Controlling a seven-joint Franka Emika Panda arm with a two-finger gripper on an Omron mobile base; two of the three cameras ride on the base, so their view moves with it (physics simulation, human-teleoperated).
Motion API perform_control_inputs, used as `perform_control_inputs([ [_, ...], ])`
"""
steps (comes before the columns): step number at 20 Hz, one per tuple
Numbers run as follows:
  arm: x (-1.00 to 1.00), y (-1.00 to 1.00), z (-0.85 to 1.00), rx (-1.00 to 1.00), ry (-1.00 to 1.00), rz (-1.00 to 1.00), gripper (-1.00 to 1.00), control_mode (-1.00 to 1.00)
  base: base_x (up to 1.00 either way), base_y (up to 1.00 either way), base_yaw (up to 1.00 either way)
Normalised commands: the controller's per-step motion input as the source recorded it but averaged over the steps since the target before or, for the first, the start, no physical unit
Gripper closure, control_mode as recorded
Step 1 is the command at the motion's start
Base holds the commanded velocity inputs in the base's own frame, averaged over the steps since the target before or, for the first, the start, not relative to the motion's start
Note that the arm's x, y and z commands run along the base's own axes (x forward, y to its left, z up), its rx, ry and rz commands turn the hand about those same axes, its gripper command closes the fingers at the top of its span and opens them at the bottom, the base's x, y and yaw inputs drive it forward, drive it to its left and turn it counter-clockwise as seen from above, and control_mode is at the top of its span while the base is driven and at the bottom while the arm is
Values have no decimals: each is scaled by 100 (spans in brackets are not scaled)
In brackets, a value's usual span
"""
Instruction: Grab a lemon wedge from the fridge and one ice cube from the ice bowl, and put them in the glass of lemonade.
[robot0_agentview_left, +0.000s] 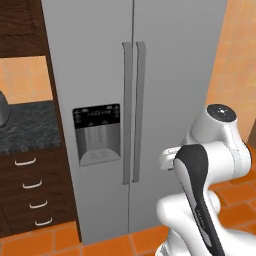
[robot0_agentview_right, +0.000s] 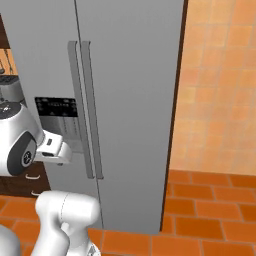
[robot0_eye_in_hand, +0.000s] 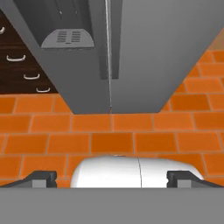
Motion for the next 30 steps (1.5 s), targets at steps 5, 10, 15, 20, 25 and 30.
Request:
perform_control_inputs([
  [5,0,0,0,0,0,0,-100,100,-62,2,1],
  [10,0,0,0,0,0,0,-100,100,-30,0,0],
  [15,0,0,0,0,0,0,-100,100,-3,-2,0],
  [20,-11,2,7,0,-13,1,-100,-100,-4,0,0],
  [25,-19,-16,57,20,-49,0,-100,-100,0,0,0],
  [30,27,-7,84,18,-36,0,-100,-100,0,0,0],
])
